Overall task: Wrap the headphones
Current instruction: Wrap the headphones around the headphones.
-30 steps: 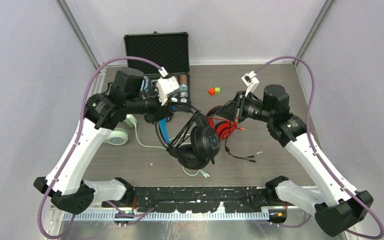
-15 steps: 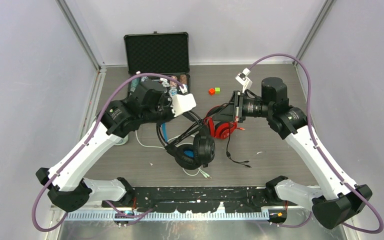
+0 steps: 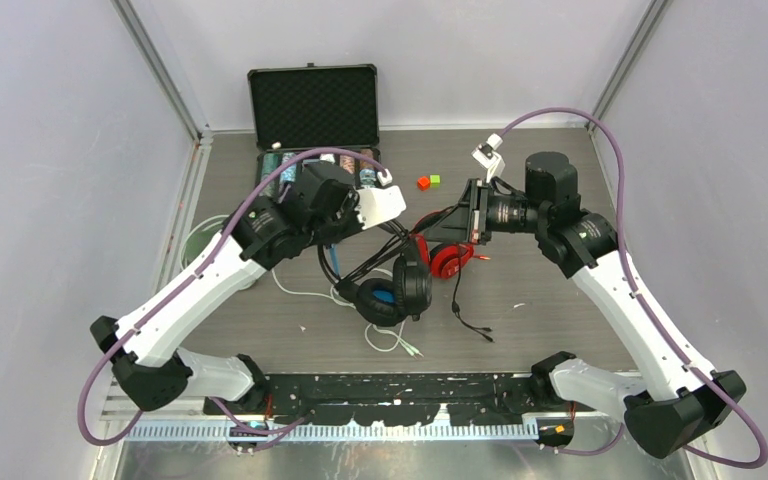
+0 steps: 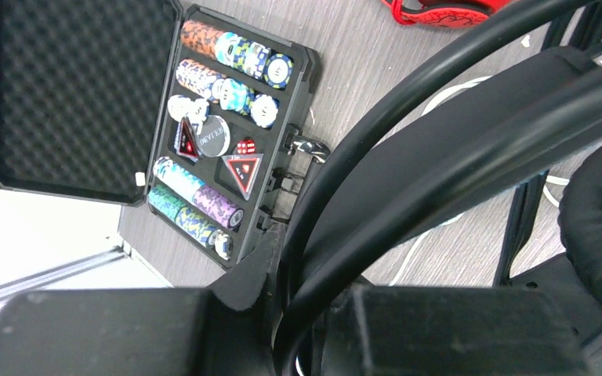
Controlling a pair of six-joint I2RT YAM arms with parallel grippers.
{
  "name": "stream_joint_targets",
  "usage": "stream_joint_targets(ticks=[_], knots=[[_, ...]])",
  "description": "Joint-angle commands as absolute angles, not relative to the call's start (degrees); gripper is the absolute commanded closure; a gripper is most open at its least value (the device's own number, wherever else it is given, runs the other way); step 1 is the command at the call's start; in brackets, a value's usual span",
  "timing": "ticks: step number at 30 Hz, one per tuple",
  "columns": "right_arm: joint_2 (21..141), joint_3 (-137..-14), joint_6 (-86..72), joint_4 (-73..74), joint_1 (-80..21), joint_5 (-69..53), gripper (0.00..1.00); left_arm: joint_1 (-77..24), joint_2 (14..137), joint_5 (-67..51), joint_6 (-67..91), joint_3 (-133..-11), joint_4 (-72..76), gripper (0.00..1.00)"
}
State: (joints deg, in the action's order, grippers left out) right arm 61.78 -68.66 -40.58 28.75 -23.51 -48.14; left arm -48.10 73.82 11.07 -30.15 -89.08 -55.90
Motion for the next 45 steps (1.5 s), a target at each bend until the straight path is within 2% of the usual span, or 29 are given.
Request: stream_joint_targets(ticks=[1,13,18,21,29,38,45], knots=[[59.5,-69.8,-44.7,19.0,-22.8,-47.3,1.0,-48.6,74.1,17.9,-31.5,-89.5,-63.0,1.0],[61.9,-72.5,-46.3,19.2,-22.8,-46.6,1.0,-49.7,72.7,16.2,-32.5,-86.9,-60.7,1.0],[61.9,-73.2,-49.1,17.7,-23.5,-48.0,0.99,-49.7,75.1,20.6,-29.3,-88.6,-62.4,1.0],[62.0,-73.1,-50.8,16.1,-25.4,-47.9,0.95,-49.7,77.3,22.7,-26.2,-90.9,-64.3,1.0],[63.6,-72.7,-51.0,15.0,-33.5,-42.4,0.92,-49.7,82.9,30.4,-13.3,-98.0,-69.1,1.0],[65.6,-73.1,-51.1,14.8,-41.5,-34.2,0.92,-49.0,83.0,31.7,6.9,-101.6,-65.7,1.0],[66.6,-74.7,-48.0,18.6,-46.5,-27.7,0.92,-45.5,86.2,31.6,18.2,-108.8,-69.1,1.0]])
